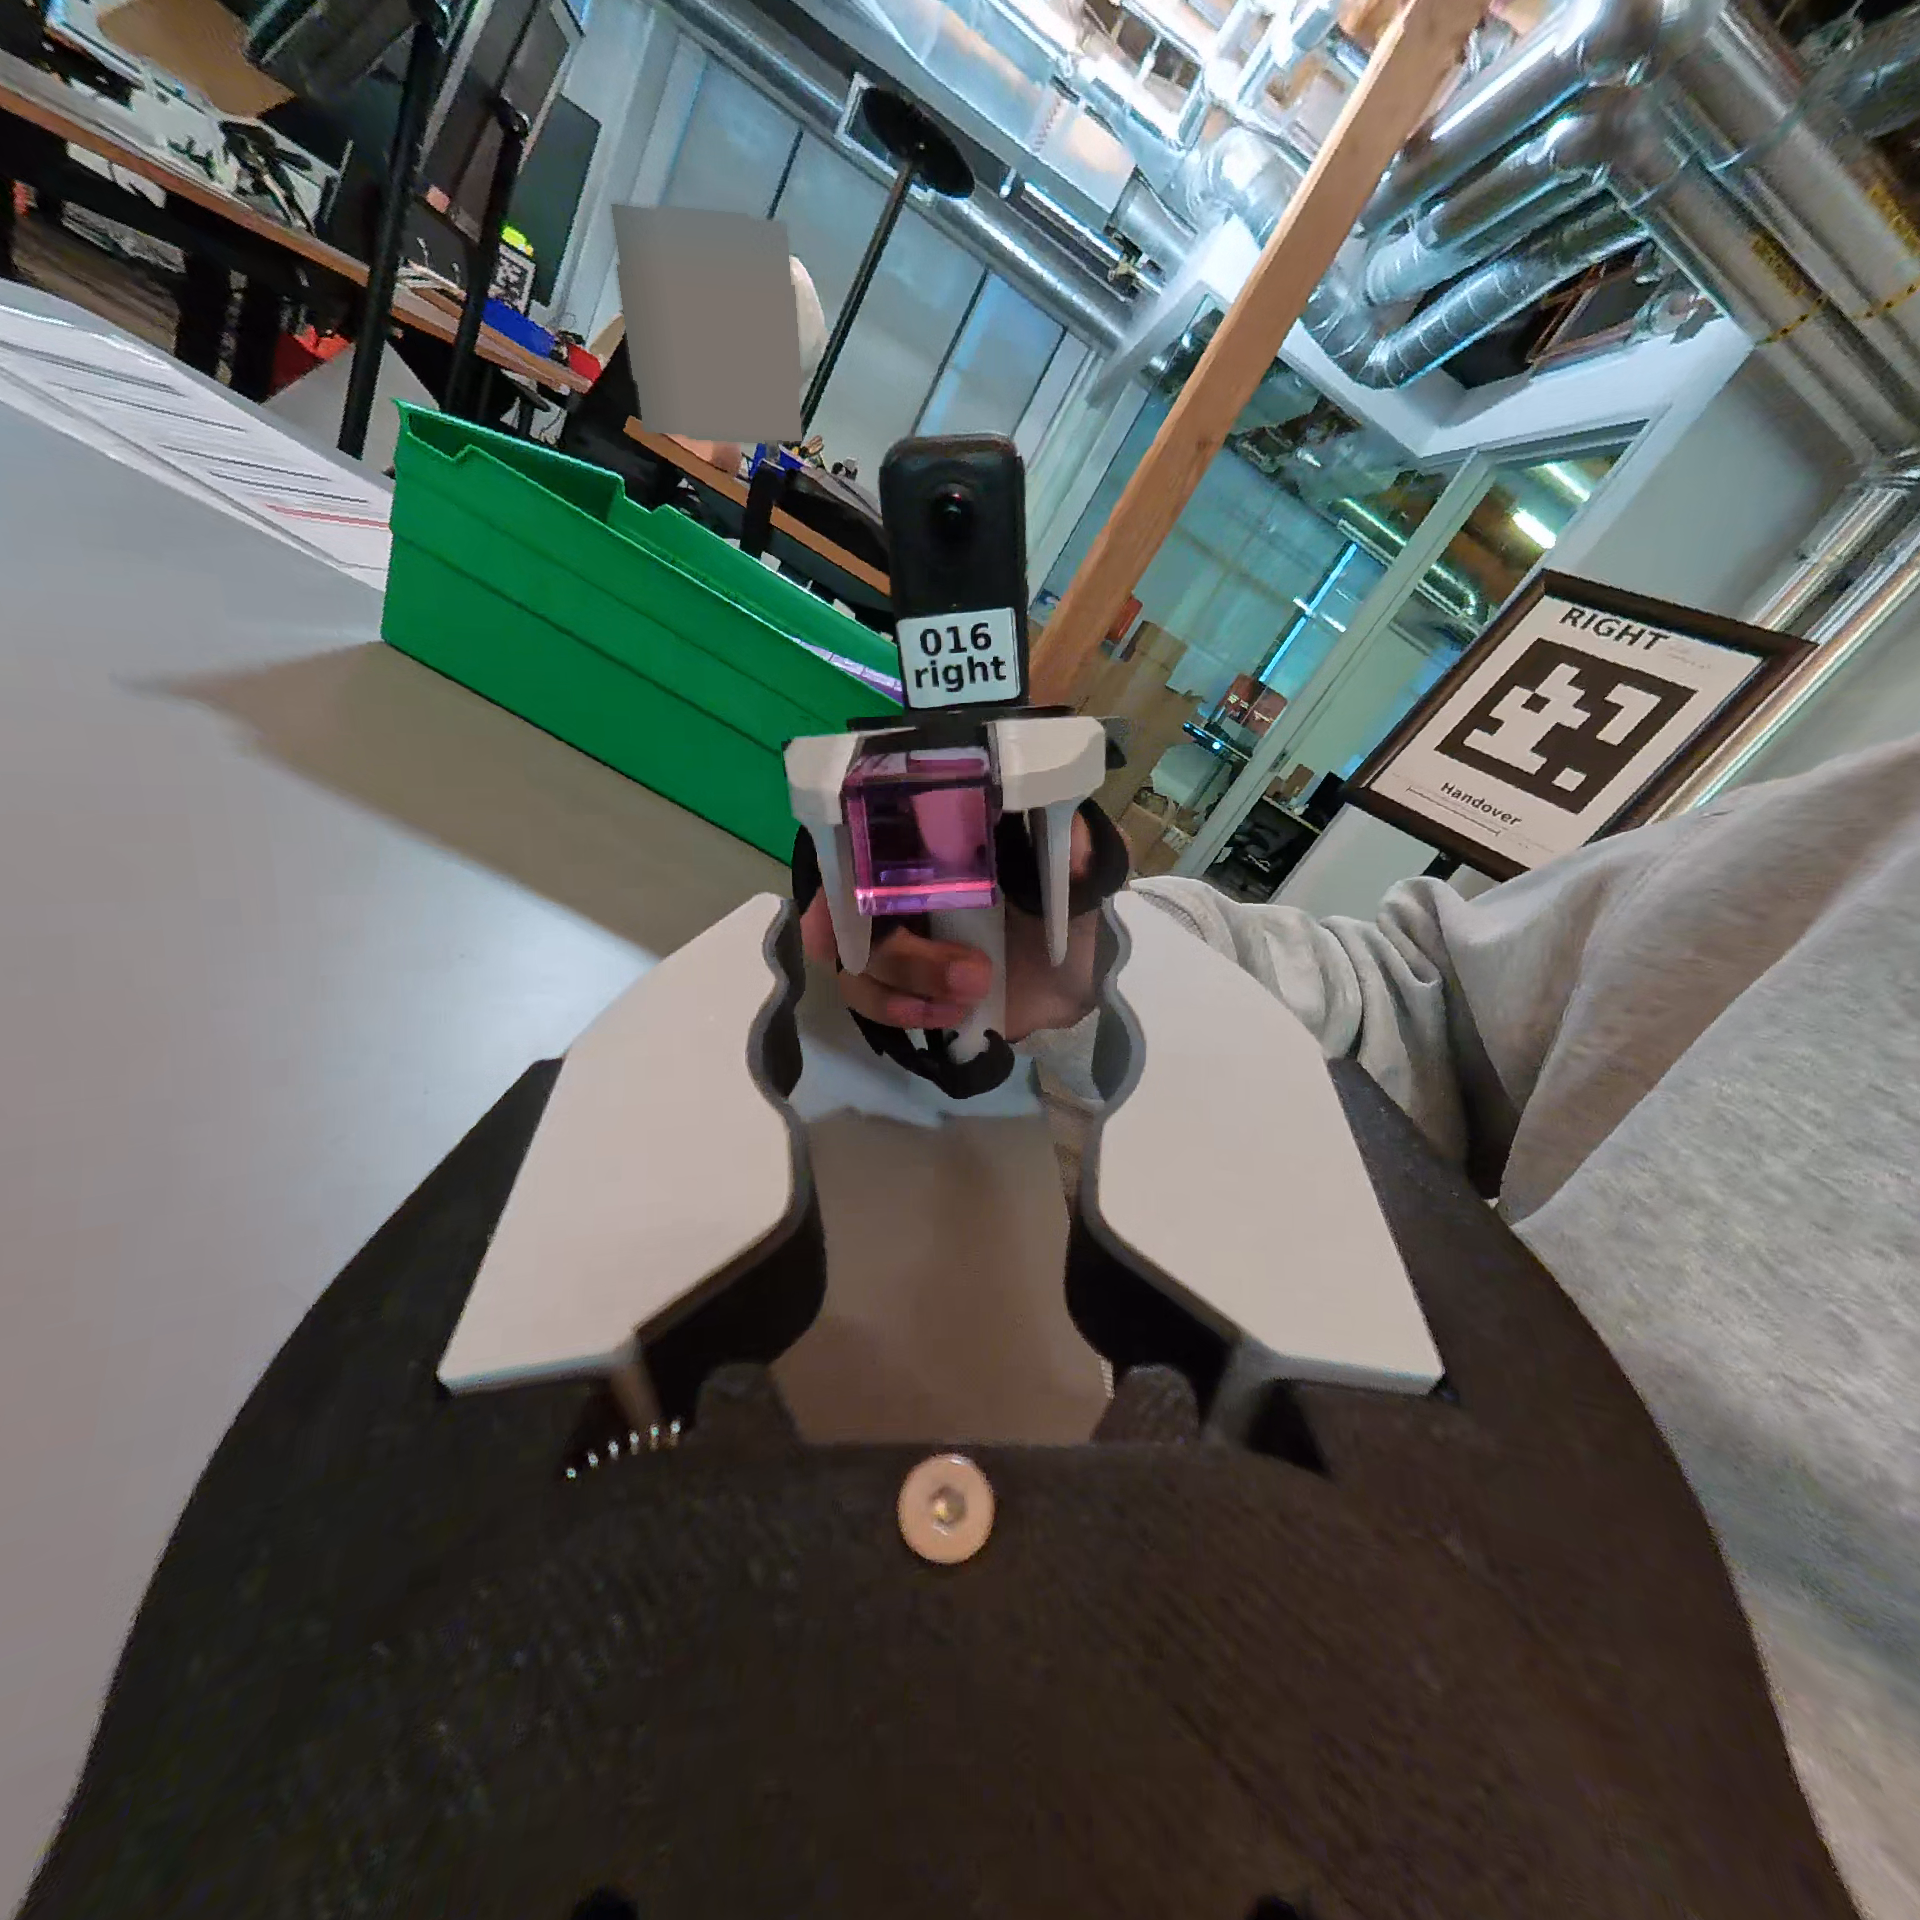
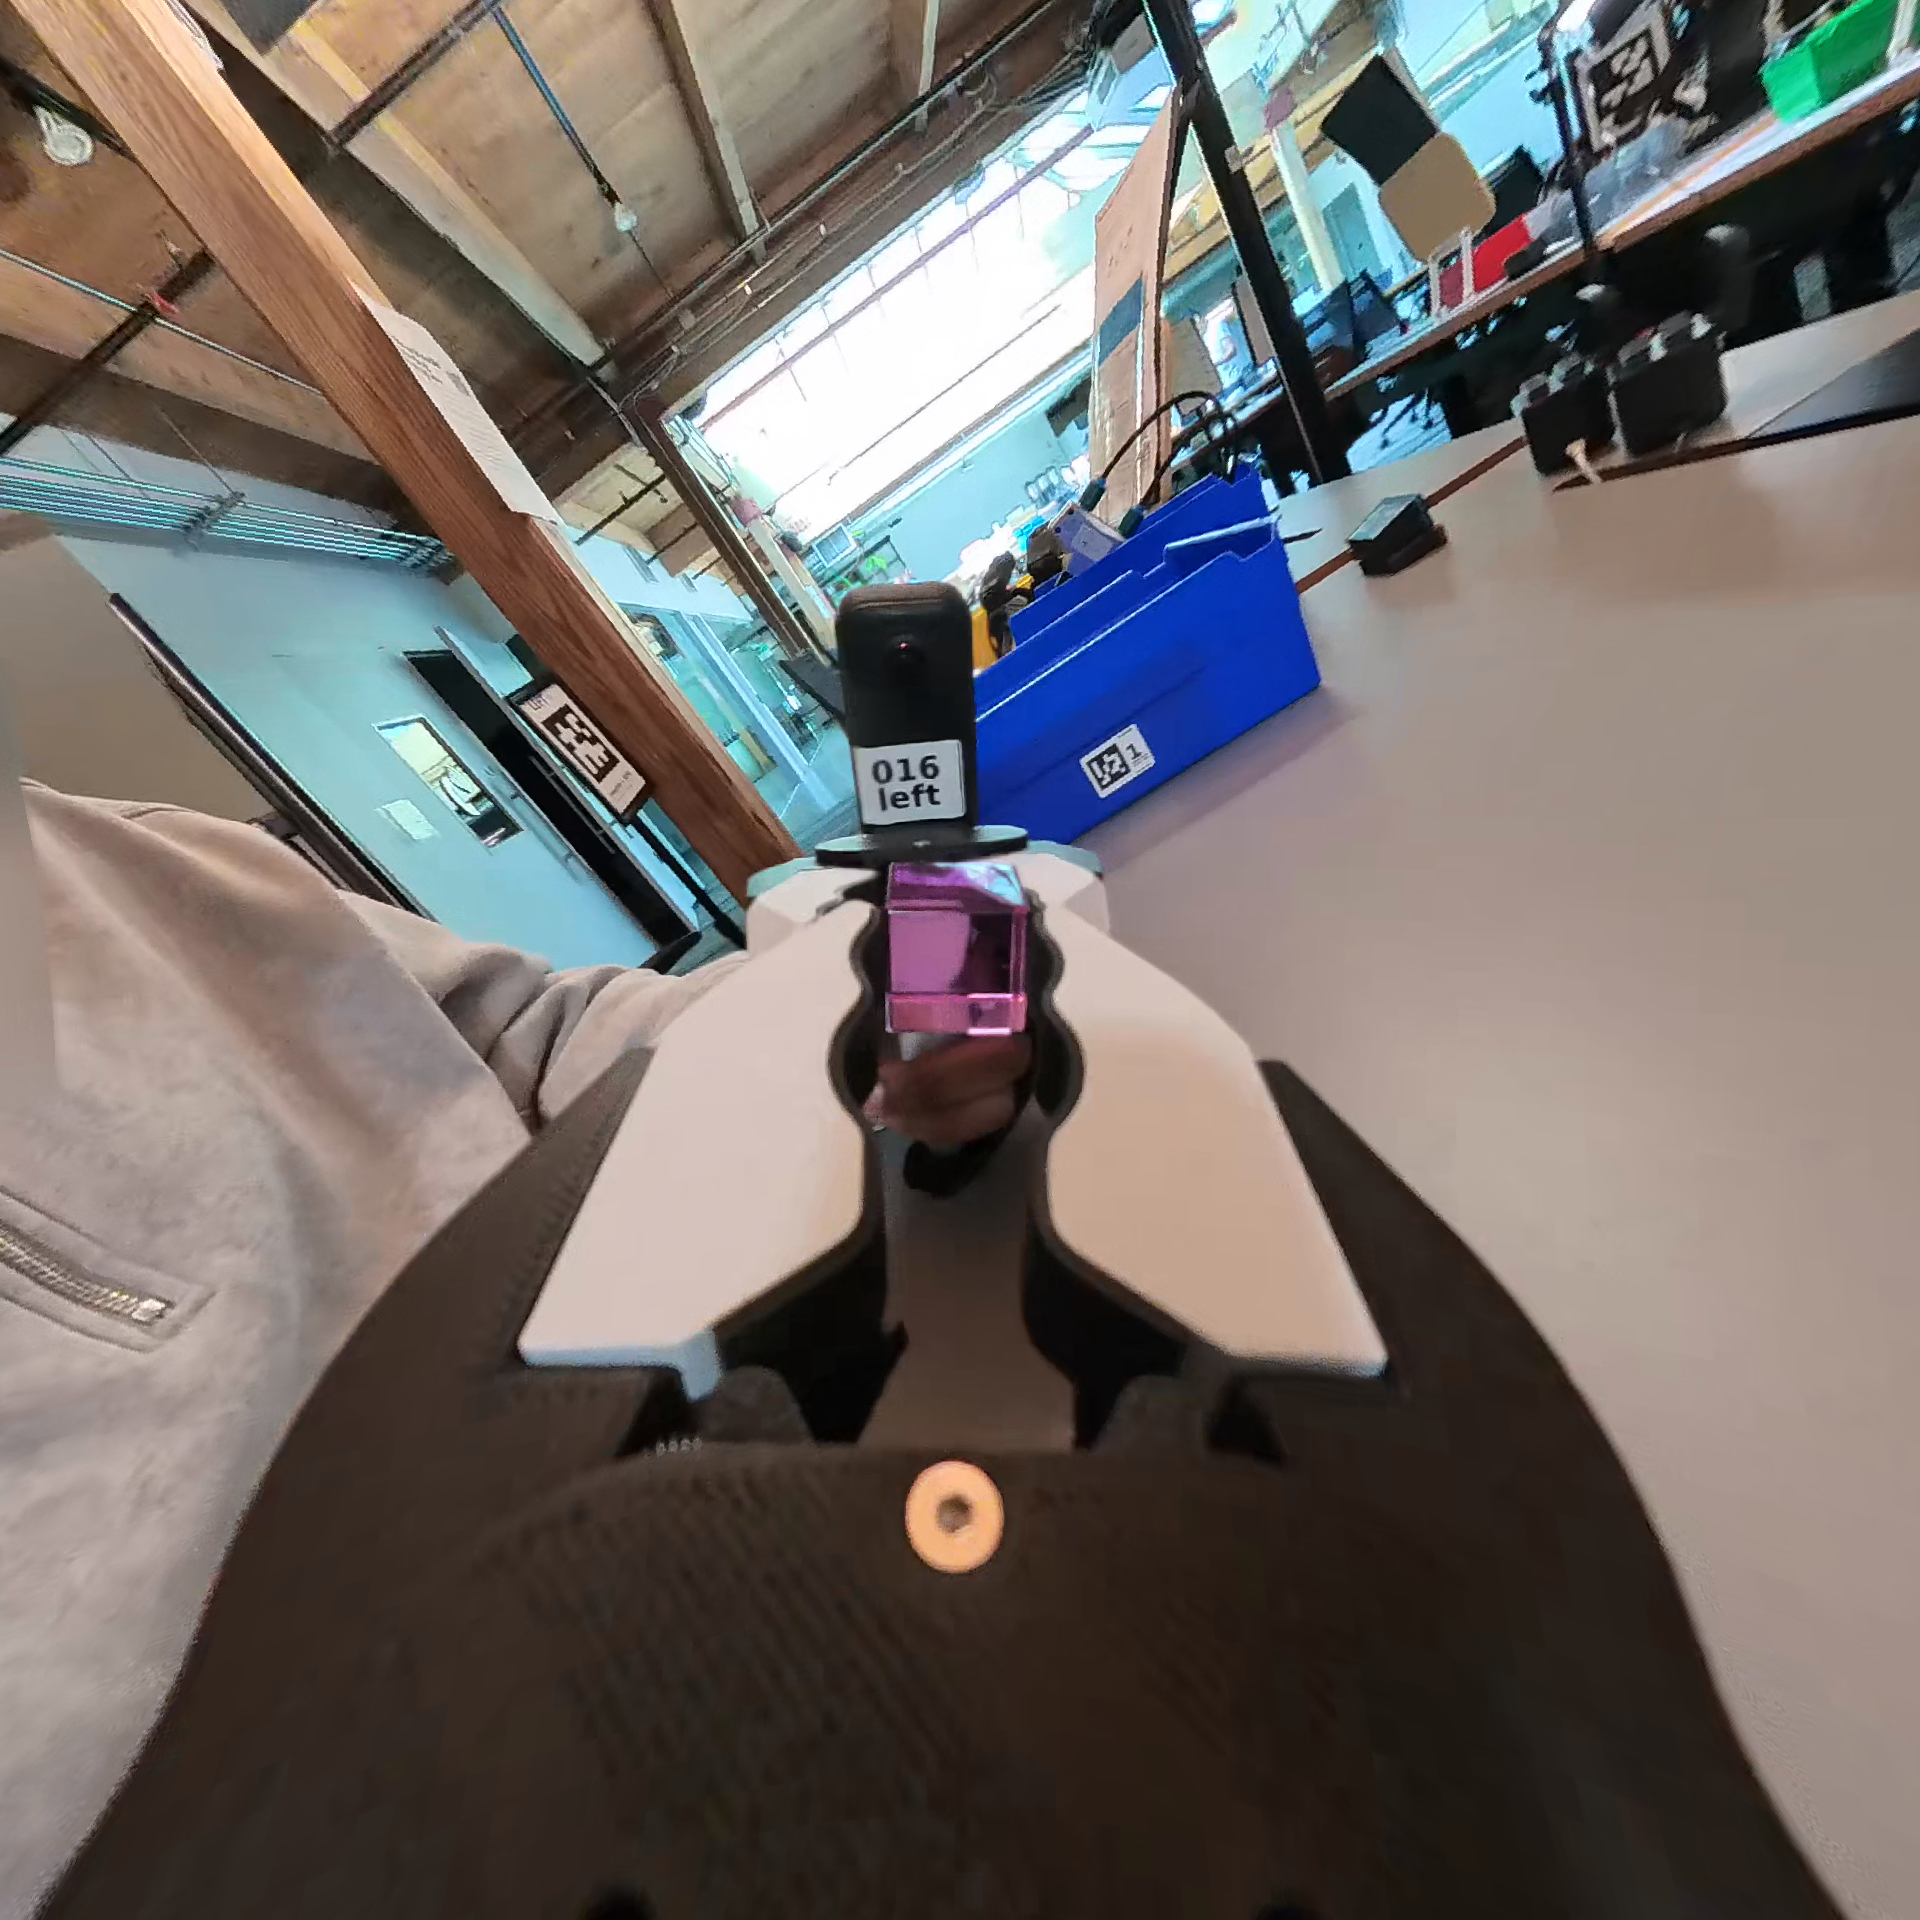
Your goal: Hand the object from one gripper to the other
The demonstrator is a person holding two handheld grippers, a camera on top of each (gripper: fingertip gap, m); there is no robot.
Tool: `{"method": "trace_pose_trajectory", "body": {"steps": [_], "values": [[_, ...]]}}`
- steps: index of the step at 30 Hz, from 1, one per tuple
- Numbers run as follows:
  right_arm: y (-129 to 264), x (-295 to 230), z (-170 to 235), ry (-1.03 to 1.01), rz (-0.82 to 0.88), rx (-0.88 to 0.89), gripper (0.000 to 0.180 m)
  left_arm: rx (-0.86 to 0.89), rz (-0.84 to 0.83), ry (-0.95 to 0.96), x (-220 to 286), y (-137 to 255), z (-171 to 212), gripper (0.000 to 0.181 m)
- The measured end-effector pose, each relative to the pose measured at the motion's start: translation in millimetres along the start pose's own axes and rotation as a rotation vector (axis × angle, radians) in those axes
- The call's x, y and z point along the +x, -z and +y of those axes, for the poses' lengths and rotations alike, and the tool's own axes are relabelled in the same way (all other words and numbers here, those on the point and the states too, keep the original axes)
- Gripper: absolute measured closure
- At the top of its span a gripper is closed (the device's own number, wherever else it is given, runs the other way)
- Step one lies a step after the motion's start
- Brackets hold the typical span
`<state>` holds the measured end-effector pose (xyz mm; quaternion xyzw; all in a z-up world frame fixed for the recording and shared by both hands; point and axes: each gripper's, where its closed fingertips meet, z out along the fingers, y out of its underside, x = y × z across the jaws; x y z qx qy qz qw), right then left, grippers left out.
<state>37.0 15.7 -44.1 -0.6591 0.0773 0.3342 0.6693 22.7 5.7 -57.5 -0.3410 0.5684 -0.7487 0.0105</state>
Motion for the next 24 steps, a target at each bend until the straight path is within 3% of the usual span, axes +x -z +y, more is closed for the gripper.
{"method": "trace_pose_trajectory", "body": {"steps": [5,9,16,20,24], "values": [[-6,-3,8,-0.017,-0.015,-0.037,0.154,0.022,0.008,0.019,0,1,-3,0.134],[-8,-5,11,-0.018,-0.02,-0.048,0.153,0.015,0.014,0.028,1,3,-3,0.154],[-8,-2,11,0.023,-0.006,-0.039,0.149,0.023,0.028,0.103,-1,4,-4,0.154],[-5,0,0,0.181,0.047,0.016,0.118,0.063,0.036,0.19,-7,8,-8,0.154],[-5,-7,1,0.446,0.059,-0.022,0.116,0.083,0.066,0.293,-10,11,-9,0.154]]}}
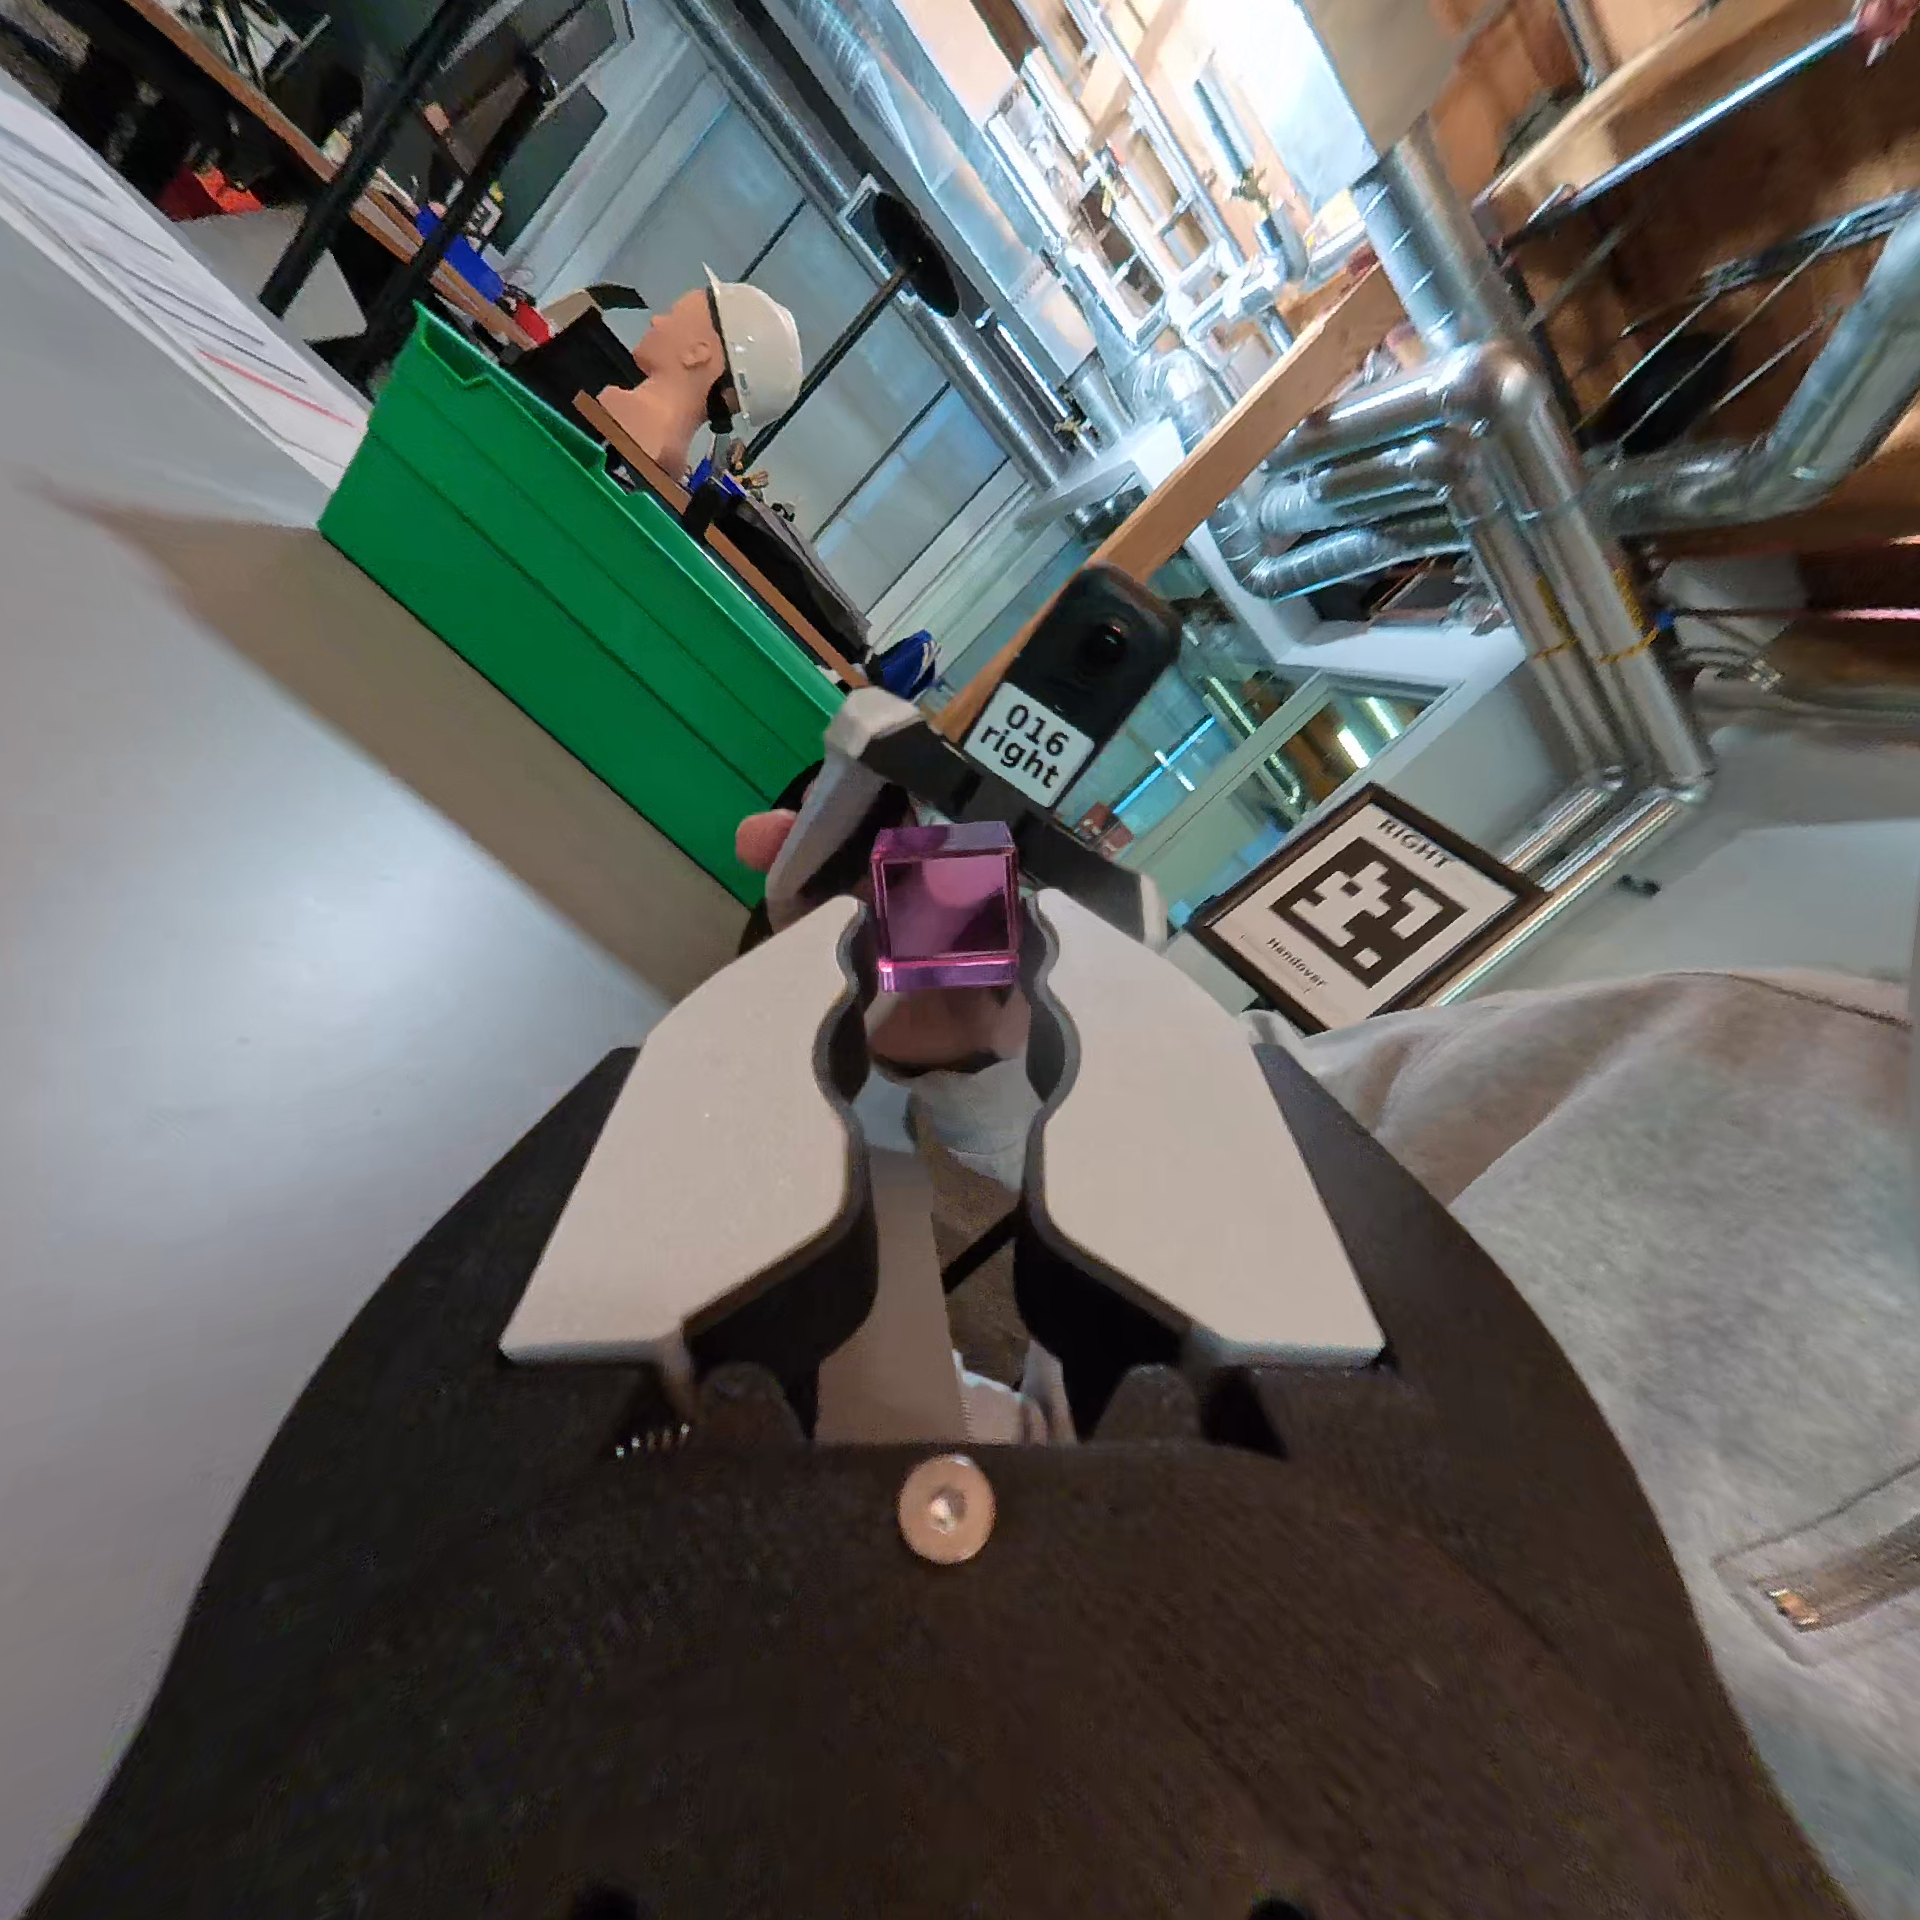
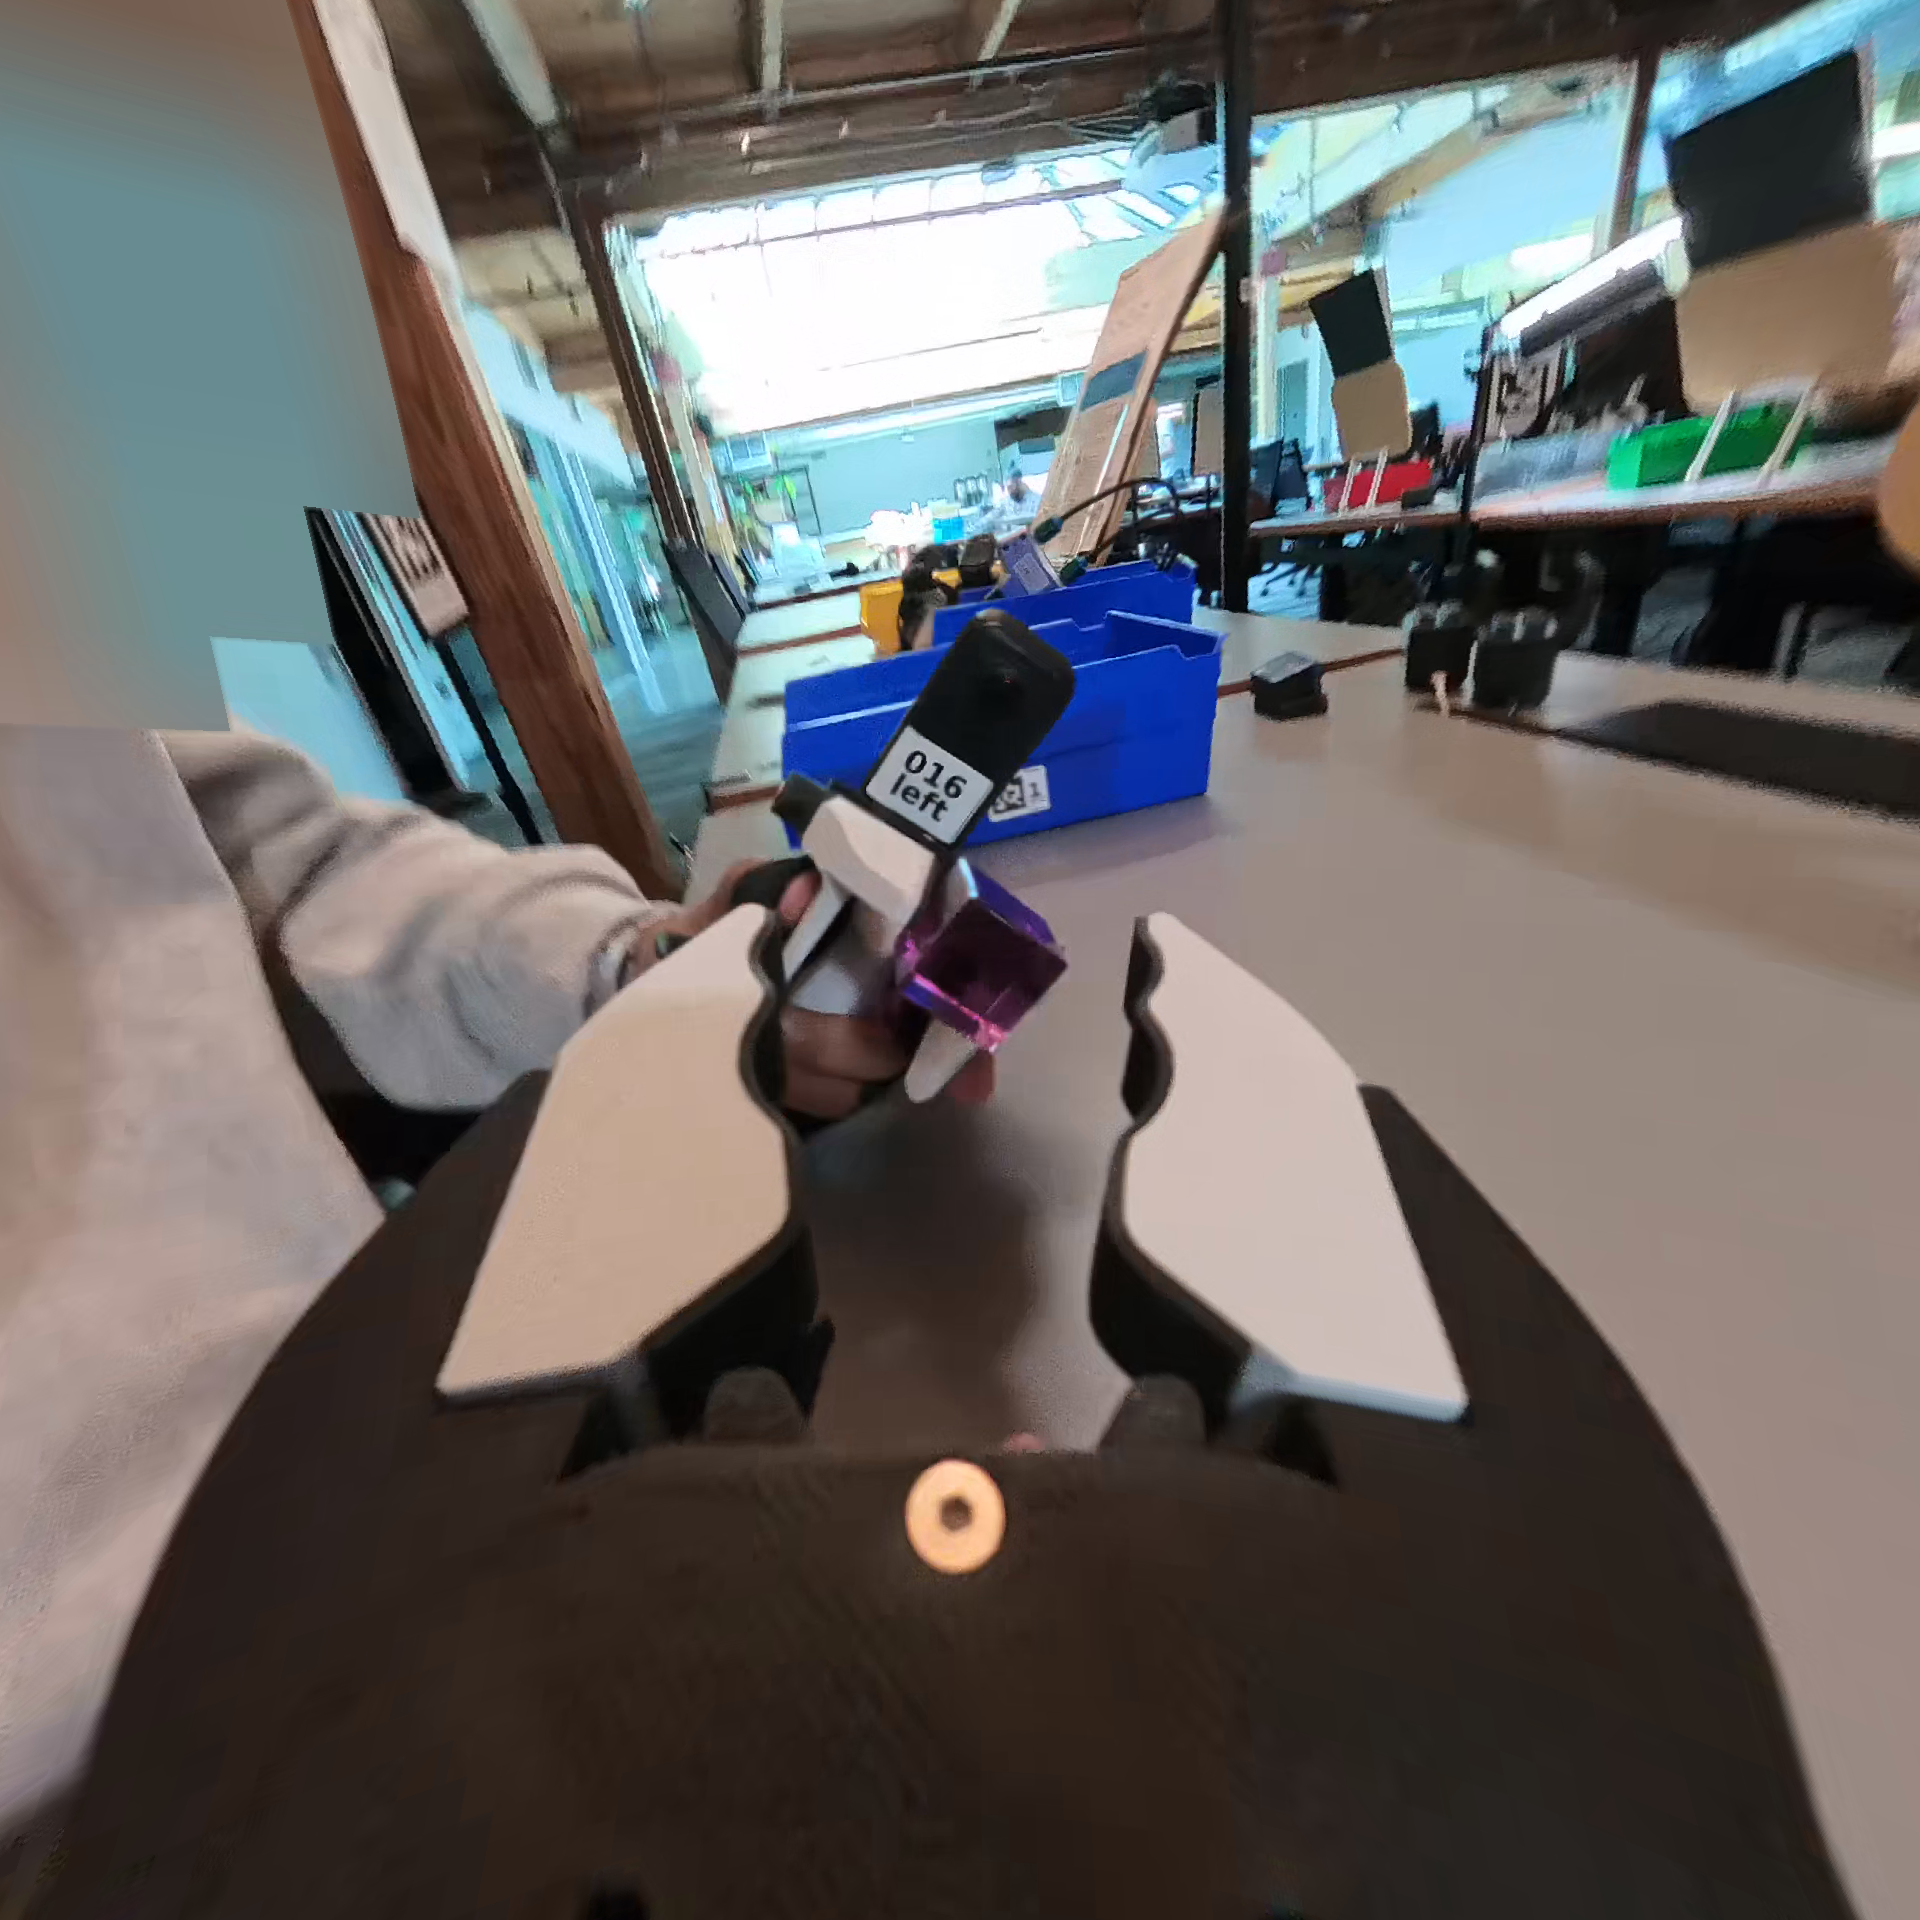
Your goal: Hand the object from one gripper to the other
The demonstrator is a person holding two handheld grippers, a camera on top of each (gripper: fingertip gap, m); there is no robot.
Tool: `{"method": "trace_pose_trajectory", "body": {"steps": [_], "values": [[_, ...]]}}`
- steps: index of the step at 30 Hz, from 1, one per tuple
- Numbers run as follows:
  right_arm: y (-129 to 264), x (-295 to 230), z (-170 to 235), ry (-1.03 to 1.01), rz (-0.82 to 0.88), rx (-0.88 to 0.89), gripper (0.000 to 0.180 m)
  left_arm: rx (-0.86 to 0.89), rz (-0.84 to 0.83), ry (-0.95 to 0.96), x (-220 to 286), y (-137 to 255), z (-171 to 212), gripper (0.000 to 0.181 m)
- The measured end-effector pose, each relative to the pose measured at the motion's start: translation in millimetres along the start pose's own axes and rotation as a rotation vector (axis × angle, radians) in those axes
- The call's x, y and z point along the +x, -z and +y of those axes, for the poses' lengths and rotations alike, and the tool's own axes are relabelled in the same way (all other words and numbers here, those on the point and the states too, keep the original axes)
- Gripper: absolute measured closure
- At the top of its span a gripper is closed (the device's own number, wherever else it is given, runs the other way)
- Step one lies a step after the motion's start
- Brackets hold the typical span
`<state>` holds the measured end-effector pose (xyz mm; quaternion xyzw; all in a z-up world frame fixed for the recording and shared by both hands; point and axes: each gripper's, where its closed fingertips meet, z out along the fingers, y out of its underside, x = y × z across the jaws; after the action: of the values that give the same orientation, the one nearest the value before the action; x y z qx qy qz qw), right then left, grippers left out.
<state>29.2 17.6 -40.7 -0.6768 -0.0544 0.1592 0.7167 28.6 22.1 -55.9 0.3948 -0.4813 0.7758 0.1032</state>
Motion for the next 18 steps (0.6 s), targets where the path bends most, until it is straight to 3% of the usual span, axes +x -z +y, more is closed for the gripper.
{"method": "trace_pose_trajectory", "body": {"steps": [6,14,18], "values": [[-3,-12,11,0.468,0.031,-0.115,0.133,-0.065,0.079,0.144,4,-4,12,0.154],[-3,-13,20,0.597,0.045,-0.183,0.153,-0.086,0.161,0.269,10,-5,16,0.153],[-3,-12,20,0.604,0.056,-0.194,0.153,-0.078,0.17,0.285,9,-5,15,0.154]]}}
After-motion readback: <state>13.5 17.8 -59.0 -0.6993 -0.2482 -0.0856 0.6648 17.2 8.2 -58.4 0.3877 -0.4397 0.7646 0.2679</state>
